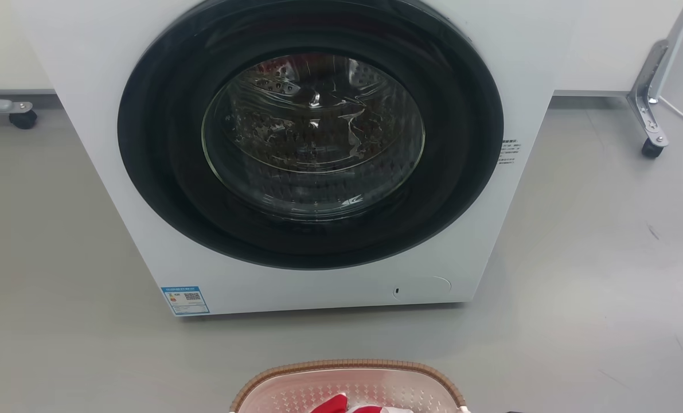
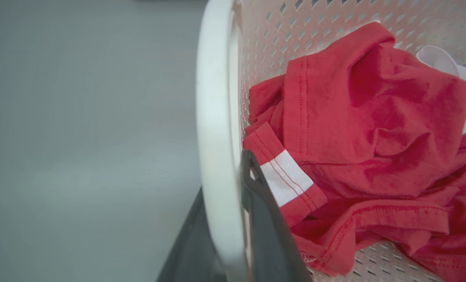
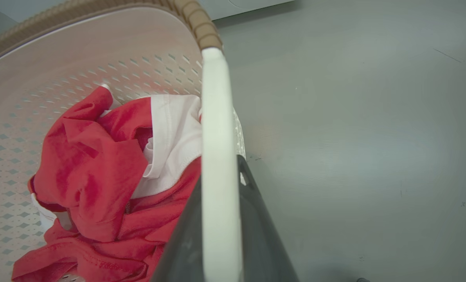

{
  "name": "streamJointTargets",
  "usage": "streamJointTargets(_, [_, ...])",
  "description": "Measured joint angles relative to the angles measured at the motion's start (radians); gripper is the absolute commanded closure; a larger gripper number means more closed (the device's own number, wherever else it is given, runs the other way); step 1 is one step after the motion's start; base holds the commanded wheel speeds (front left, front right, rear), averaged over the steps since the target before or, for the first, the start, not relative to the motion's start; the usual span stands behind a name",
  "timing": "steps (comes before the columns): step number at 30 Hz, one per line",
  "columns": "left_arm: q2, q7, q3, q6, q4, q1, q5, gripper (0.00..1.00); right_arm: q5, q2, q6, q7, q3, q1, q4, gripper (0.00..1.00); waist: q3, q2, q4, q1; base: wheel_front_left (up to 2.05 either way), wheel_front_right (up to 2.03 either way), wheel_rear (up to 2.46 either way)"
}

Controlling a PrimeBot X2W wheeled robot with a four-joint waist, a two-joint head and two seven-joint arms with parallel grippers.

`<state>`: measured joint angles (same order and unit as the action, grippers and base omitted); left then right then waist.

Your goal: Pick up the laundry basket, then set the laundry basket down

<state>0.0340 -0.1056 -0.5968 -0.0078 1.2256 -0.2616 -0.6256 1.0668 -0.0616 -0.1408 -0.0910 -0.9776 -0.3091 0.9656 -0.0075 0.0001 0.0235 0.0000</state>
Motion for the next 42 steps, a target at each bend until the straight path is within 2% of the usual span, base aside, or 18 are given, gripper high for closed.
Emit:
streamJointTargets(32, [0.0,-0.003,-0.016,-0.001,0.019,0.004,-0.007,1.0,0.089,0.0,0.0,-0.034,-0.088,-0.004,0.018,1.0,0.002,0.0,-0.003,0.0,0.0,0.0,0.0])
streamJointTargets(42, [0.0,-0.02,0.002,0.0,0.019,-0.013,-0.042,1.0,0.105,0.0,0.0,-0.051,-0.105,-0.042,0.02,1.0,0.048,0.0,-0.007,0.0,0.0,0.0,0.0])
